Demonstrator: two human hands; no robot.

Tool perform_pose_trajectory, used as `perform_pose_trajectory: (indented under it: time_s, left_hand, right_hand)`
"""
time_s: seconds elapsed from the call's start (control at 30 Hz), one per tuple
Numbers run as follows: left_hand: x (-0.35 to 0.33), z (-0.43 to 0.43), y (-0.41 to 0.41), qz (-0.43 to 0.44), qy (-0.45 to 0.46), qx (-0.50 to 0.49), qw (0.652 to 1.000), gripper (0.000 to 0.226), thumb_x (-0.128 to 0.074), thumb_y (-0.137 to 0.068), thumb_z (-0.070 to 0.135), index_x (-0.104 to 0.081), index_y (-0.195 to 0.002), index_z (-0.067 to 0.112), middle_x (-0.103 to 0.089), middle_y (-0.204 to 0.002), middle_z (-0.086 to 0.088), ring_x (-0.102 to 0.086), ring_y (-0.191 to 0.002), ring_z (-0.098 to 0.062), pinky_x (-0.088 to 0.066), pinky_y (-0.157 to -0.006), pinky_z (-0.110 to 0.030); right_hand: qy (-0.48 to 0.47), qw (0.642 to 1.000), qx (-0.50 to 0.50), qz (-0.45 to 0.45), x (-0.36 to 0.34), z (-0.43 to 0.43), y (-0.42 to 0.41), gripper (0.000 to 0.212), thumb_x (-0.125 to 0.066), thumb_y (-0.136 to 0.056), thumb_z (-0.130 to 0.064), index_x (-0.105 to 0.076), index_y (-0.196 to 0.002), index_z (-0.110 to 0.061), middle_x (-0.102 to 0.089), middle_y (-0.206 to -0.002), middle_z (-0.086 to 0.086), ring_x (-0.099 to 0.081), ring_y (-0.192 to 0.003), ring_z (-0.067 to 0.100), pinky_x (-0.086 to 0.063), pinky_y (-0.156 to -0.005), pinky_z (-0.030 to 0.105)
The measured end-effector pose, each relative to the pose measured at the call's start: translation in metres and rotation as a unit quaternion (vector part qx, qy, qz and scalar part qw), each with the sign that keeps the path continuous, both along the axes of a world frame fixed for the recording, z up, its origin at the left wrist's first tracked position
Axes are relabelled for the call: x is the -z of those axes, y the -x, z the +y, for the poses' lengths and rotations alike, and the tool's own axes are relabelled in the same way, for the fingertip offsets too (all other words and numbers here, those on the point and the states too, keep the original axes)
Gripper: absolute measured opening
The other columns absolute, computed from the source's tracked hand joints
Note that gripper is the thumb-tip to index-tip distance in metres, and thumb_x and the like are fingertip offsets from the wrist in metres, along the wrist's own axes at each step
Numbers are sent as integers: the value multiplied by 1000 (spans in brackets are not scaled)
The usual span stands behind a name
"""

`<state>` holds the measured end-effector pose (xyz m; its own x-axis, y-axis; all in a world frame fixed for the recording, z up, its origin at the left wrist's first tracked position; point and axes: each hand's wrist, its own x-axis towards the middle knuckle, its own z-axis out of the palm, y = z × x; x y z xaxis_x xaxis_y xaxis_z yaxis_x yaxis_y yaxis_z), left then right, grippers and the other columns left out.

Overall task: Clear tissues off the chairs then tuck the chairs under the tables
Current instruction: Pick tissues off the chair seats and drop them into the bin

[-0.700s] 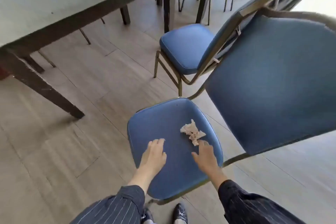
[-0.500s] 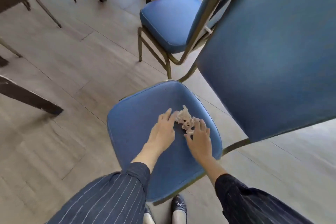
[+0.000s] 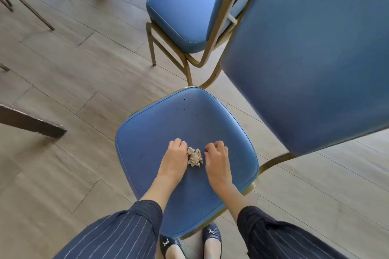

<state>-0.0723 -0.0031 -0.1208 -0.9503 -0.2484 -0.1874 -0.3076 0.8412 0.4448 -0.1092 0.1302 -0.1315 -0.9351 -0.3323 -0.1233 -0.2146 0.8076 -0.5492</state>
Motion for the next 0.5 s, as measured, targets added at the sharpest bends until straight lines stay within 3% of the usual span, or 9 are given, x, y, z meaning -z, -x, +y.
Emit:
perform_pose_trajectory:
  time_s: [0.17,0.27,0.33,0.43,0.5]
  left_hand:
    - [-16,-14,-30,-7,-26,-85,996,10,-47,-93,8,-55,-93,3,-54,-101,-12,-52,-91,-25,-48,-75,-32]
    - [-16,-20,-41,8,-29,-136,990,9,-48,-92,7,-55,-89,3,-56,-96,-12,-52,-84,-25,-46,-67,-33]
    - [-15,-23,-50,19,-27,-148,988,5,-51,-90,6,-55,-90,3,-57,-95,-12,-53,-84,-26,-44,-66,-32]
    - [-17,-27,-63,27,-15,-149,988,4,-54,-88,3,-55,-92,3,-59,-92,-13,-56,-82,-28,-46,-65,-32]
    - [-20,-30,-73,26,-14,-146,989,4,-54,-88,1,-55,-91,3,-60,-90,-13,-57,-81,-29,-45,-65,-32]
  right_hand:
    - [62,997,47,-6,-22,-27,-16,15,-46,-96,-9,-60,-96,-5,-56,-98,10,-44,-88,22,-41,-72,27]
    - [-21,997,-31,67,-16,-40,-31,20,-57,-90,-24,-62,-104,-11,-63,-105,7,-45,-98,24,-51,-75,34]
    - [-103,990,-81,46,-7,-42,-51,41,-69,-80,-30,-59,-118,-17,-61,-122,11,-51,-115,33,-54,-86,44]
    - [-131,983,-128,32,5,-37,-75,68,-82,-61,-5,-58,-123,-19,-57,-132,17,-56,-117,40,-52,-90,47]
    - [-94,984,-145,46,6,-32,-79,68,-78,-57,9,-62,-118,-14,-59,-127,17,-59,-106,37,-55,-83,39]
